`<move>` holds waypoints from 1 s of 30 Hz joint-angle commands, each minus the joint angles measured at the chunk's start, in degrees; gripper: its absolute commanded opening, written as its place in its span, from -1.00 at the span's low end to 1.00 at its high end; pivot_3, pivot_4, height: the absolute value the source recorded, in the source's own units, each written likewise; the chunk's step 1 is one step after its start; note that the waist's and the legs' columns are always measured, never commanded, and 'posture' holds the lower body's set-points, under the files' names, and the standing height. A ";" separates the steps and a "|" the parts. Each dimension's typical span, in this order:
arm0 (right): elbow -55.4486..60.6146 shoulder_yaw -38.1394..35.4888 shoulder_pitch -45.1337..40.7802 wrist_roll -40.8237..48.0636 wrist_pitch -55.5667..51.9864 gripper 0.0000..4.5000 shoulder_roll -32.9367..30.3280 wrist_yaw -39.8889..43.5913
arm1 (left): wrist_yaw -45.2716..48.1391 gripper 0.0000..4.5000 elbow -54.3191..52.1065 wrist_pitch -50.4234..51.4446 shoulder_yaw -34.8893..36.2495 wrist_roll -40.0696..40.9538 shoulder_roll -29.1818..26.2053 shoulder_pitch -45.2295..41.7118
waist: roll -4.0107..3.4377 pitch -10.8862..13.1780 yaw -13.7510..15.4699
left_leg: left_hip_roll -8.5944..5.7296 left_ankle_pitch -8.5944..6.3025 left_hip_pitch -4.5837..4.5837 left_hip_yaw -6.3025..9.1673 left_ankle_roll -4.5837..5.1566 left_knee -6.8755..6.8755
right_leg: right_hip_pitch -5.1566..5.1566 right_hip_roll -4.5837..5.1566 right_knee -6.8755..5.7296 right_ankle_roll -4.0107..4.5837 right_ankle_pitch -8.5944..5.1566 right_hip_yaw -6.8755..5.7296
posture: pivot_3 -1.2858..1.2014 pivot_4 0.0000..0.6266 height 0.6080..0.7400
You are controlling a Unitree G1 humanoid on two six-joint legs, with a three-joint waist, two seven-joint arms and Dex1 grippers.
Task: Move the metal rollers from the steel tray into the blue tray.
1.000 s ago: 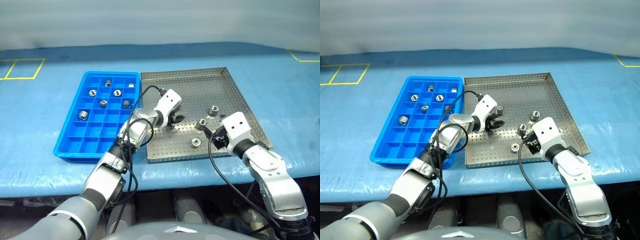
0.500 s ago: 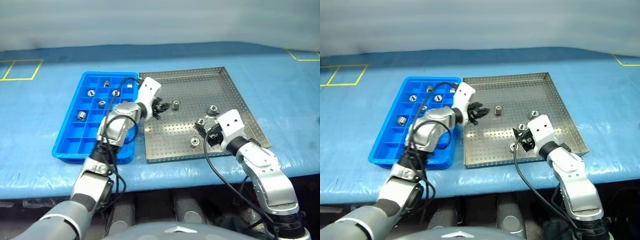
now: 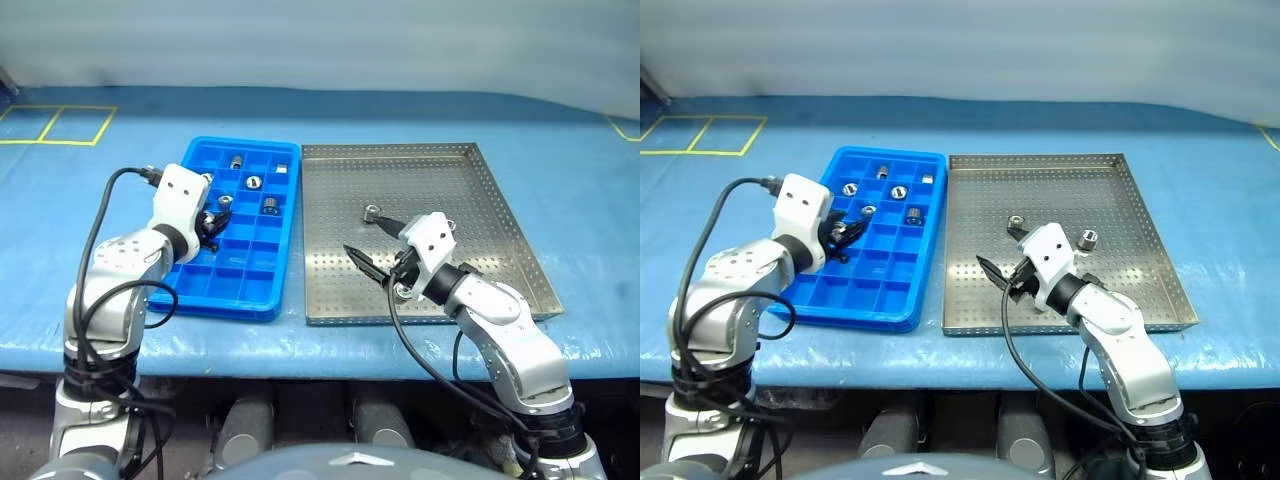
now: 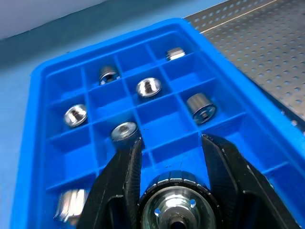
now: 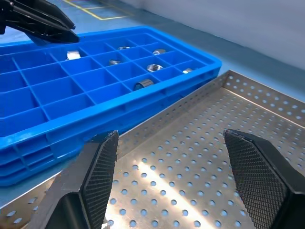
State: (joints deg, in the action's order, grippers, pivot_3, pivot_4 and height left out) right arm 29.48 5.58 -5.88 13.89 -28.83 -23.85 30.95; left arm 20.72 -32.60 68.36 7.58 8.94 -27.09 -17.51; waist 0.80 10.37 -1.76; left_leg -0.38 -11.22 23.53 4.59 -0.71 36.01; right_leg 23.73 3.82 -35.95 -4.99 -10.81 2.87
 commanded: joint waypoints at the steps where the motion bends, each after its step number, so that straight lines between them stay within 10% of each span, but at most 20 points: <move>1: -1.04 0.58 -2.16 0.32 1.28 0.66 0.03 0.90 | -2.74 -0.23 -7.41 3.81 3.58 -0.68 -0.75 2.06 | 0.02 0.01 0.92 | 0.00 0.00 0.00 0.02 0.00 0.00 | 0.00 0.00 0.00 0.00 0.00 -0.02 | 0.15 -0.52 1.00; 17: -4.54 1.48 -5.68 -0.29 0.21 0.66 -0.19 0.63 | -5.14 -0.23 -11.79 6.46 6.34 -1.01 -3.51 13.26 | 0.03 0.01 3.63 | 0.01 0.01 0.01 0.23 -0.15 -0.03 | -0.03 0.01 -0.01 0.15 -0.08 -0.23 | 0.19 -0.52 1.00; 23: -3.79 0.98 -5.05 -0.48 0.01 0.66 -0.76 -0.20 | -7.11 0.62 -9.25 4.79 6.63 -0.82 -0.37 10.11 | 0.04 0.00 4.04 | 0.00 0.00 0.05 0.25 -0.17 -0.05 | -0.01 0.02 0.03 0.17 -0.09 -0.27 | 0.17 -0.52 1.00; 30: -2.63 -0.04 -3.89 -1.43 -0.59 0.66 -1.56 -2.14 | -4.34 0.62 -8.30 -1.48 7.58 4.66 4.82 5.36 | 0.05 0.00 3.87 | 0.00 0.01 0.06 0.24 -0.20 -0.05 | -0.01 0.02 0.03 0.18 -0.10 -0.28 | 0.13 -0.52 1.00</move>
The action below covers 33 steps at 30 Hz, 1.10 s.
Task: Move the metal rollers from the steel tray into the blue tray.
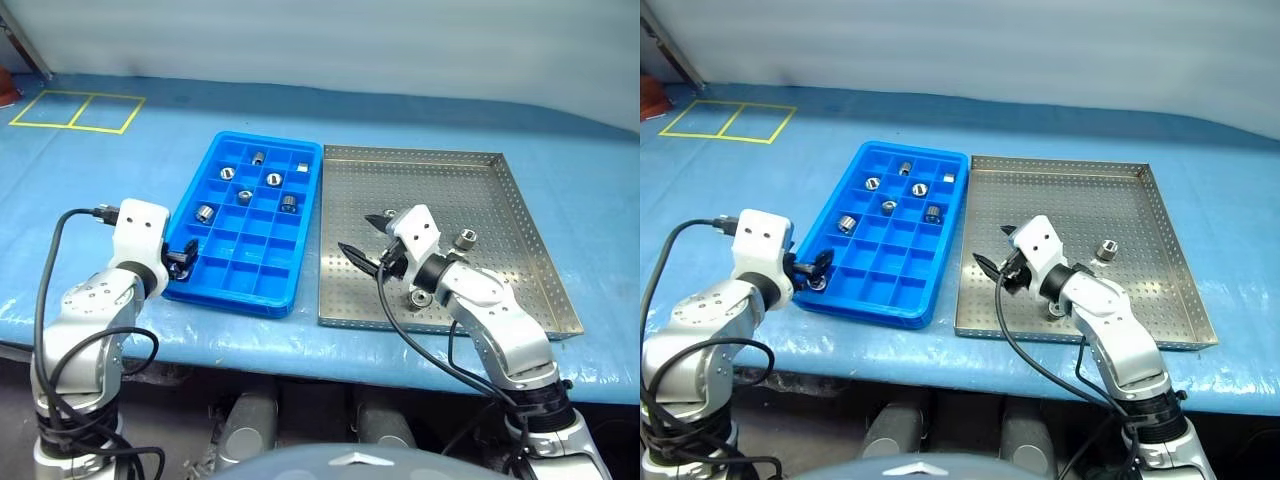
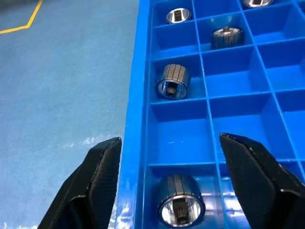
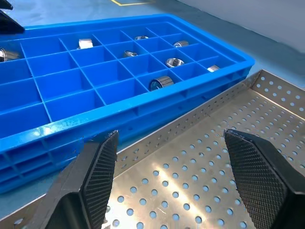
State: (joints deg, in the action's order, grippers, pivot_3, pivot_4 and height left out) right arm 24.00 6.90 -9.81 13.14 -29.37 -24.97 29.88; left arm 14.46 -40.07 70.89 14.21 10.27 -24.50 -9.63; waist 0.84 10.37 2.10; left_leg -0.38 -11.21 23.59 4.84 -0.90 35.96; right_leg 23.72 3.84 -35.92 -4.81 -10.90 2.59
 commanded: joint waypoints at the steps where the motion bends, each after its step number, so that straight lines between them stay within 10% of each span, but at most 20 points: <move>1: 2.96 -1.47 0.19 -0.87 -0.17 0.66 -0.55 -1.40 | 2.47 0.62 -0.68 -4.71 0.83 4.25 3.13 -3.09 | 0.01 -0.01 0.02 | 0.00 0.01 0.01 0.01 -0.01 0.01 | -0.01 0.00 0.00 0.00 0.00 -0.02 | 0.12 -0.52 1.00; 17: 20.28 -14.98 17.96 -3.01 -13.62 0.66 -8.50 -7.14 | 26.83 0.62 38.42 -37.78 -37.17 2.40 13.11 -26.11 | -0.09 -0.10 -4.81 | -0.05 -0.05 0.09 -0.20 0.10 0.03 | 0.05 0.04 0.09 -0.02 -0.02 0.15 | -0.15 -0.52 1.00; 33: 30.41 -19.16 30.43 -5.14 -14.36 0.66 -3.36 -12.37 | 30.57 0.62 63.10 -48.84 -44.55 -7.71 22.06 -31.93 | -0.08 -0.09 -16.70 | -0.05 -0.11 0.06 -0.36 0.16 0.08 | 0.07 0.03 0.07 -0.10 -0.03 0.35 | -0.32 -0.52 1.00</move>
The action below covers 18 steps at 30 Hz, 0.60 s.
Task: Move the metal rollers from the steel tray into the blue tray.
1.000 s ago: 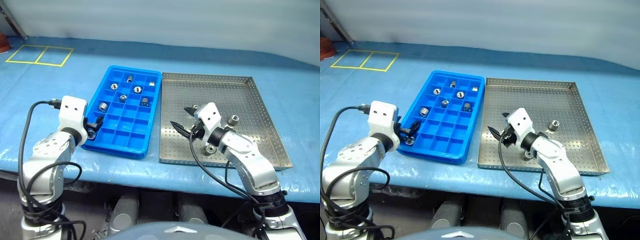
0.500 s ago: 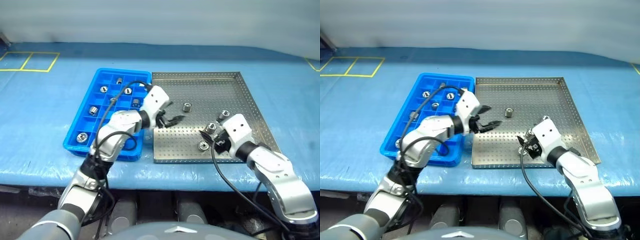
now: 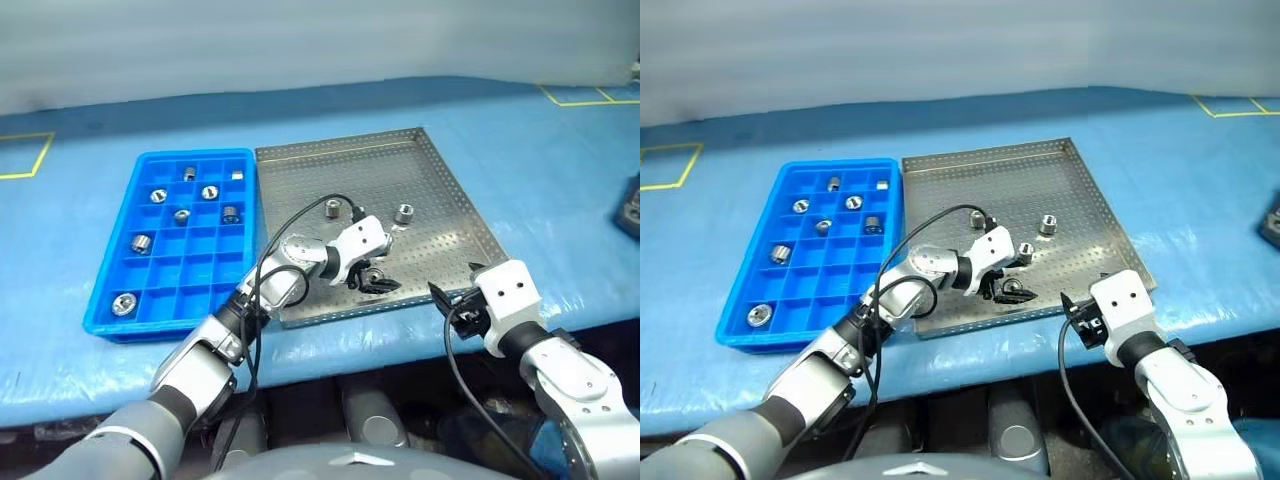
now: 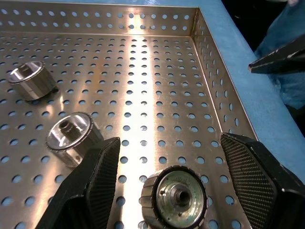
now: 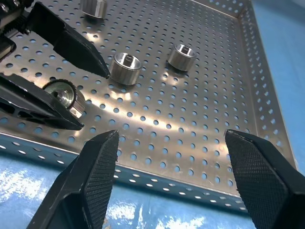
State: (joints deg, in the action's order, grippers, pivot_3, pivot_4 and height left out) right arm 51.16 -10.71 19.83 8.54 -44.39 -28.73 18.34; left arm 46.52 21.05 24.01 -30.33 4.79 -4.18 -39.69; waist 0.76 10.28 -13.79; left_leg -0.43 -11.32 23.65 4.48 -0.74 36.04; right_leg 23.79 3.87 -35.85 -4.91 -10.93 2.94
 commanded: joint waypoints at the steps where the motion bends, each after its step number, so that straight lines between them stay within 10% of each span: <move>1: 3.31 -1.58 1.03 -0.74 0.68 0.66 0.59 -0.98 | -2.28 0.62 2.96 -2.21 -0.34 -3.37 1.97 -2.00 | 0.01 0.00 -1.62 | 0.00 0.00 0.00 0.01 0.00 0.00 | -0.01 0.00 0.00 -0.01 0.00 0.00 | -0.31 -0.52 1.00; 18: -0.80 0.94 -3.63 -1.60 1.59 0.66 0.67 -0.27 | -2.51 0.62 -3.95 1.16 3.14 -6.37 -2.97 1.07 | 0.01 0.01 -7.04 | 0.01 -0.01 -0.08 0.03 0.01 -0.13 | -0.02 0.02 -0.05 -0.02 -0.01 0.02 | -0.25 -0.52 1.00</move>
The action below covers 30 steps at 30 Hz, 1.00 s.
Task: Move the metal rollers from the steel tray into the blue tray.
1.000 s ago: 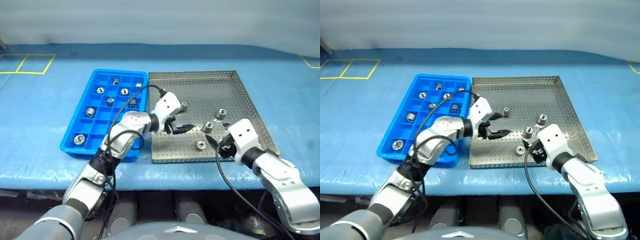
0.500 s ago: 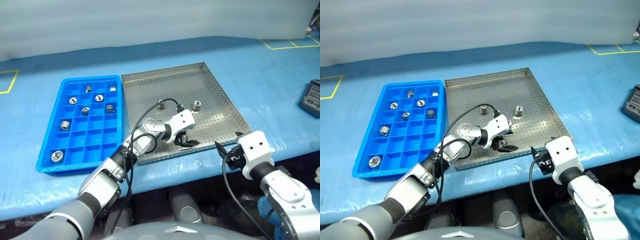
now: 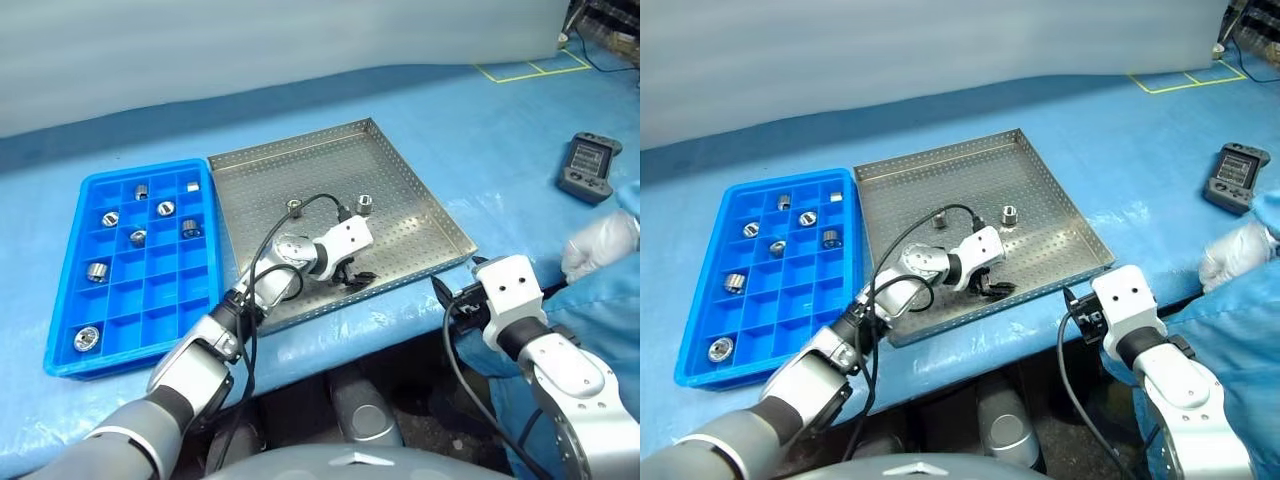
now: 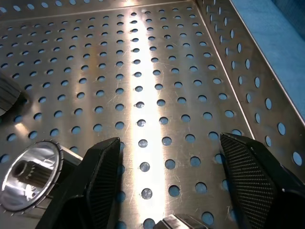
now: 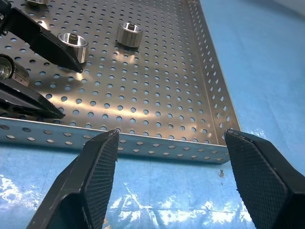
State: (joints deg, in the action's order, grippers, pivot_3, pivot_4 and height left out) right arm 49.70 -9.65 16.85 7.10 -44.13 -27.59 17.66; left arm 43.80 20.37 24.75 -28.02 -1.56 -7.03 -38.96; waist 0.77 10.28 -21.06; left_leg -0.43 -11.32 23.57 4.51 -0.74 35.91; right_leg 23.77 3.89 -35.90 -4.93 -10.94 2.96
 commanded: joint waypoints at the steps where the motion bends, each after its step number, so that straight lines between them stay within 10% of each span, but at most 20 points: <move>1: 0.43 0.04 -0.90 -0.19 1.35 0.66 -0.48 0.44 | 0.35 0.62 -3.69 0.97 0.67 -0.25 -0.49 0.60 | 0.00 0.00 0.47 | 0.00 0.00 0.00 0.01 0.00 -0.02 | -0.01 0.00 0.01 -0.02 -0.01 0.00 | -0.25 -0.52 1.00; 30: -4.06 4.85 -8.61 -0.10 2.73 0.66 -0.91 1.99 | -1.63 0.62 -5.76 6.36 4.32 -1.46 -1.88 1.98 | 0.00 0.00 5.42 | -0.03 0.00 -0.02 0.02 0.01 -0.04 | 0.01 -0.03 -0.04 -0.06 -0.04 0.03 | -0.17 -0.52 1.00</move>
State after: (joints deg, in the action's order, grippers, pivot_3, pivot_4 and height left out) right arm 44.92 -4.68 8.88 7.11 -42.64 -28.60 19.67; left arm 42.26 17.69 30.94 -24.21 -3.36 -8.99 -37.18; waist 0.77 10.28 -15.64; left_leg -0.45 -11.32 23.56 4.52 -0.73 35.87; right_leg 23.79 3.86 -35.94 -4.99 -10.98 3.00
